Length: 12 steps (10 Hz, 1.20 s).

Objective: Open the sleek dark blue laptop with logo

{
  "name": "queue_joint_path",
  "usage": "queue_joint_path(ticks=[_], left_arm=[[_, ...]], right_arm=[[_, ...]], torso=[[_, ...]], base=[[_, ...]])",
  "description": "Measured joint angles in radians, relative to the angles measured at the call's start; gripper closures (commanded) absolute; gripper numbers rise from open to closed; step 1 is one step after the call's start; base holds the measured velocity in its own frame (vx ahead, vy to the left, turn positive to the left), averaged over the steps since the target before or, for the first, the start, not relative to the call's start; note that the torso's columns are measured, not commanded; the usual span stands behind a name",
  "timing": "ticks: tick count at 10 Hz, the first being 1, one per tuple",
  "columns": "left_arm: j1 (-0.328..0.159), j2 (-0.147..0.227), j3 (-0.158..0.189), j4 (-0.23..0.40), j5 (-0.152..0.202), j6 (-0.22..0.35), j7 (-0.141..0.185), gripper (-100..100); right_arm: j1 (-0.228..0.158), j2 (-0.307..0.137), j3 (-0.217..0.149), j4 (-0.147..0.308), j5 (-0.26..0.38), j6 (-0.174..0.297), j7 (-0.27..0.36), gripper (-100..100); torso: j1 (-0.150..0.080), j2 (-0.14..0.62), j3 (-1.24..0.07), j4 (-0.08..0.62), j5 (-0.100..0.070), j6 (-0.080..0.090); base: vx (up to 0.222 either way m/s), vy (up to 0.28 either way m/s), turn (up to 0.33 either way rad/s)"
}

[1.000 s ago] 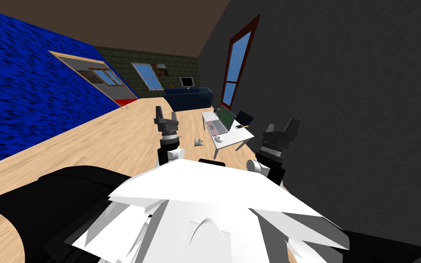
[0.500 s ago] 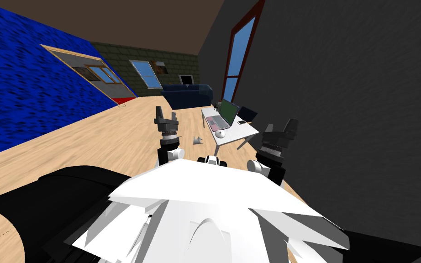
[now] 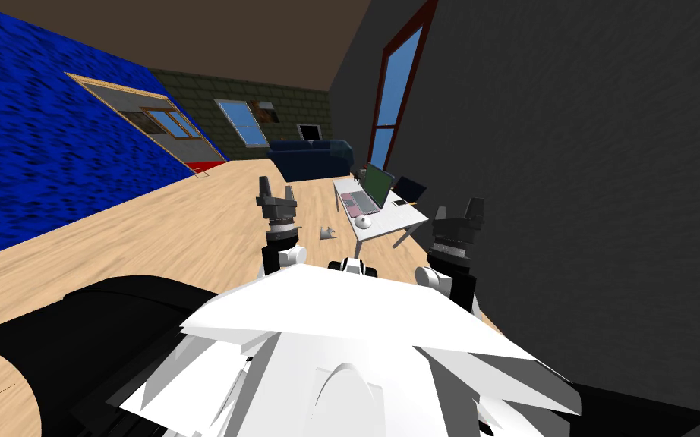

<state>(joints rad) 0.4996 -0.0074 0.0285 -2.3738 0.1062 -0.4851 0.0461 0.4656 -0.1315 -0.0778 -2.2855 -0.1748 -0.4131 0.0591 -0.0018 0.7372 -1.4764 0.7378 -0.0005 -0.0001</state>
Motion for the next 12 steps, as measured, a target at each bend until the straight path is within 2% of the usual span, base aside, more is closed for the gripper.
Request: queue_joint_path(ticks=[3, 6, 9, 12], left_arm=[[0.0, 0.0, 0.0, 0.0, 0.0, 0.0, 0.0, 0], [0.0, 0.0, 0.0, 0.0, 0.0, 0.0, 0.0, 0], [0.0, 0.0, 0.0, 0.0, 0.0, 0.0, 0.0, 0], [0.0, 0.0, 0.0, 0.0, 0.0, 0.0, 0.0, 0]], right_arm=[[-0.03, -0.062, -0.01, 0.054, -0.072, 0.026, -0.084, -100], [-0.061, -0.089, -0.02, 0.117, -0.133, 0.034, -0.162, -100], [-0.078, -0.094, -0.019, 0.155, -0.178, 0.046, -0.226, -100], [-0.109, -0.097, -0.024, 0.214, -0.245, 0.062, -0.304, -100]], torso=[[0.001, 0.001, 0.0, 0.0, 0.0, 0.0], [0.001, 0.001, 0.001, 0.0, 0.0, 0.0], [0.003, 0.001, 0.0, 0.0, 0.001, 0.0], [0.001, 0.001, 0.0, 0.0, 0.0, 0.0]], base=[[0.005, -0.112, 0.012], [0.006, -0.094, 0.016], [0.008, -0.079, 0.016], [0.012, -0.108, 0.028]])
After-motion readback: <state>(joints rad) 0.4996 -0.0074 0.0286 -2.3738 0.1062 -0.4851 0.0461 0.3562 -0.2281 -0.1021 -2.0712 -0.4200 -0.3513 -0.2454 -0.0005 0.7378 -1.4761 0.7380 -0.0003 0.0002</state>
